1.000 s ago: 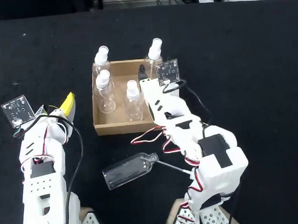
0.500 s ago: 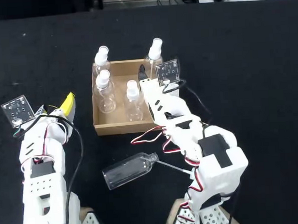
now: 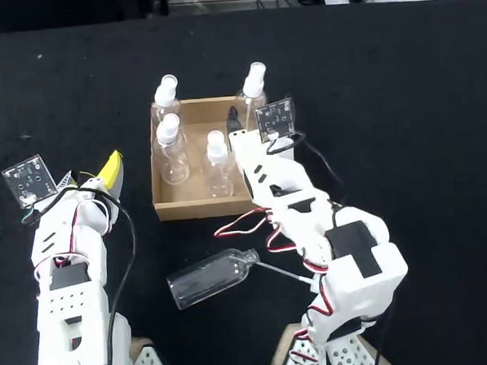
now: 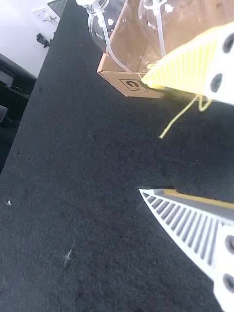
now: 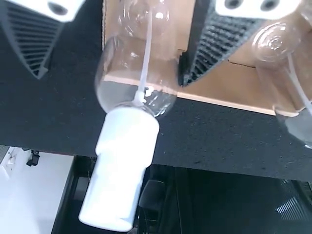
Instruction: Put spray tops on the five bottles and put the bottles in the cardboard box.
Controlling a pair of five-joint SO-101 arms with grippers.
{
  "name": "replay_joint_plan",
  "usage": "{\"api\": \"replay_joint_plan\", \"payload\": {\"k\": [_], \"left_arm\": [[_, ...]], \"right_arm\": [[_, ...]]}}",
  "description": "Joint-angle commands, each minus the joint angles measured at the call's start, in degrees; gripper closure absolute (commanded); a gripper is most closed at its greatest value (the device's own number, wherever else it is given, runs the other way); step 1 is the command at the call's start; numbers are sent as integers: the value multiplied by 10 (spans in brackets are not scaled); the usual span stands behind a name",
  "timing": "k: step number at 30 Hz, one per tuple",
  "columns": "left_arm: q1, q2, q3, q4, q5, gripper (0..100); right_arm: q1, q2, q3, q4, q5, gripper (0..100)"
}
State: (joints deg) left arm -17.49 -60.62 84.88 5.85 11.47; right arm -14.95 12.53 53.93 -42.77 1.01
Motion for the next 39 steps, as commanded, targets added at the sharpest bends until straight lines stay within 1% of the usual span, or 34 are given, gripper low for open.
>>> {"api": "replay_joint_plan", "payload": {"k": [1,6,24,34,39], "left_arm": [[-3,-10,-7,-12,-2,701],[-2,-10,-7,-12,-2,701],[-1,-10,-7,-13,-2,701],[-2,-10,-7,-13,-2,701],[-1,-10,-7,-13,-2,701]], "right_arm": [[-6,-50,1,-13,0,634],[-7,-95,27,-10,0,634],[-11,-141,71,-10,0,634],[-10,-143,81,-10,0,634],[-10,-187,108,-8,0,635]]}}
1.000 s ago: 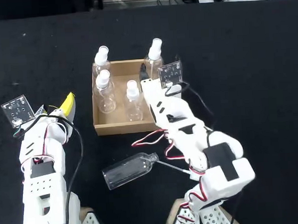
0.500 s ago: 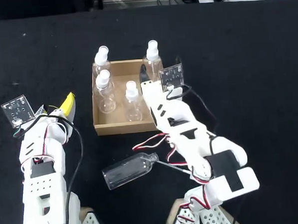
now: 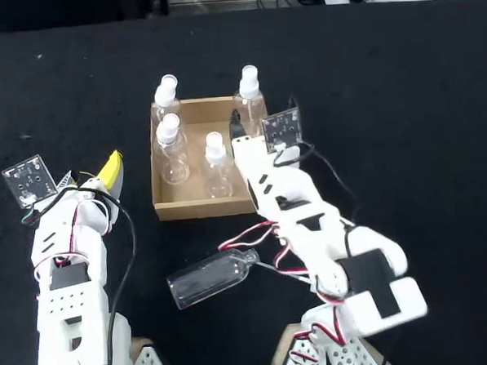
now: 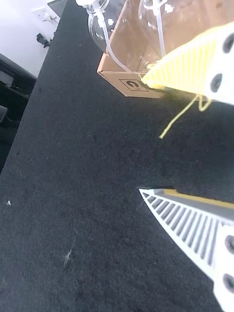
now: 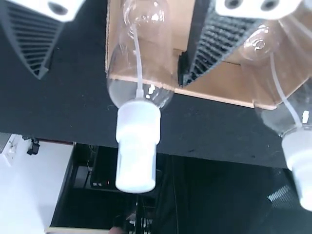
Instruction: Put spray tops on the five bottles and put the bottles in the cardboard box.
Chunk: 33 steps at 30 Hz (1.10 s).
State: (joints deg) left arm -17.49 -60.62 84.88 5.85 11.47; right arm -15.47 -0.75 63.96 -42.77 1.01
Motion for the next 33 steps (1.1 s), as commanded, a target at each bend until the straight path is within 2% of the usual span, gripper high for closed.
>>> {"api": "replay_joint_plan", "payload": {"k": [1,16,19,24,28,33], "left_arm": [[-1,-10,-7,-13,-2,701],[0,-10,-7,-13,-2,701],[0,-10,-8,-13,-2,701],[0,-10,-12,-13,-2,701],[0,-10,-10,-13,3,701],[0,-10,-12,-12,3,701]], "right_arm": [[-4,-65,12,0,0,635],[16,-252,58,183,0,635],[28,-329,44,297,-1,635],[67,-466,-42,595,-4,635],[100,-532,-105,748,-33,643],[152,-565,-152,913,24,804]]}}
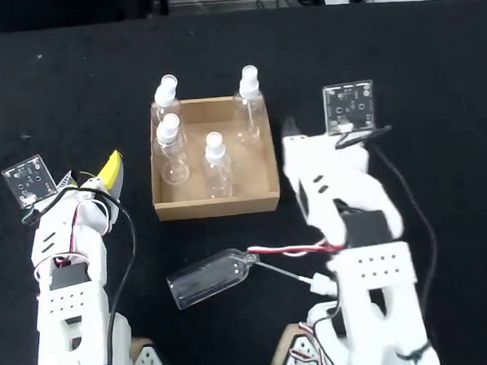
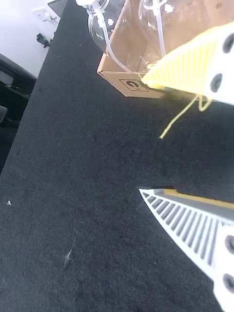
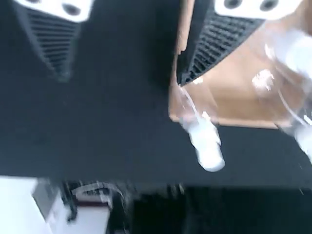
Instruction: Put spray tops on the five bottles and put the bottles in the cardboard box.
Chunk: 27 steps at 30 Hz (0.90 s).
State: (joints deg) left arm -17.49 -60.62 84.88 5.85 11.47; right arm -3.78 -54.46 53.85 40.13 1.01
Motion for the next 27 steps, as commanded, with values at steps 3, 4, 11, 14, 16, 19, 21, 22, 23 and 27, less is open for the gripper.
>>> {"api": "replay_joint_plan", "payload": {"k": [3,4,11,14,16,19,21,22,23,27], "left_arm": [[0,-10,-15,-1,-5,701],[0,-10,-26,16,-18,701],[0,-5,-233,336,-118,701],[0,-8,-295,458,-164,701],[0,-9,-316,518,-187,701],[32,-9,-312,569,-249,701],[59,-9,-276,592,-316,701],[74,-9,-254,599,-338,701],[87,-10,-232,601,-345,701],[130,-10,-183,606,-345,701]], "right_arm": [[71,-31,-68,172,33,809],[84,-29,-73,201,33,799],[120,-29,-108,347,113,740],[100,-29,-132,404,154,740],[76,-29,-151,453,154,740],[35,-31,-171,486,118,740],[33,-31,-175,489,104,740],[33,-31,-175,491,105,740],[33,-30,-173,495,105,740],[58,-31,-154,506,105,740]]}}
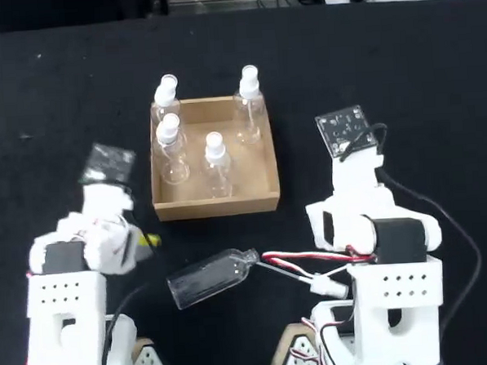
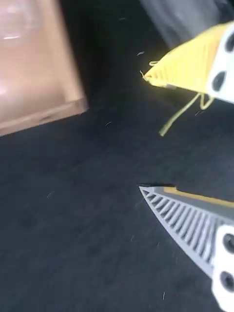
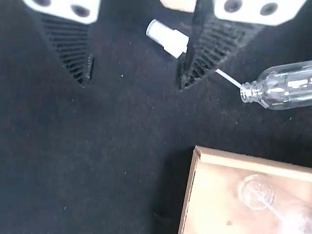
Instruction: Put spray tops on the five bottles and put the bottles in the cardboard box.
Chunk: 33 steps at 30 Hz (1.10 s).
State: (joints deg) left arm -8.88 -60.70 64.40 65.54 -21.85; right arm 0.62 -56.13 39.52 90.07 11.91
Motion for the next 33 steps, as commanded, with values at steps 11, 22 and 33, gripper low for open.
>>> {"api": "replay_joint_plan", "payload": {"k": [11,22,33], "left_arm": [[124,-37,67,7,-11,701],[381,-135,120,5,-10,701],[414,-142,108,-42,60,701]], "right_arm": [[237,-11,3,-29,124,740],[297,-10,36,-59,157,740],[189,-10,35,-46,6,740]]}}
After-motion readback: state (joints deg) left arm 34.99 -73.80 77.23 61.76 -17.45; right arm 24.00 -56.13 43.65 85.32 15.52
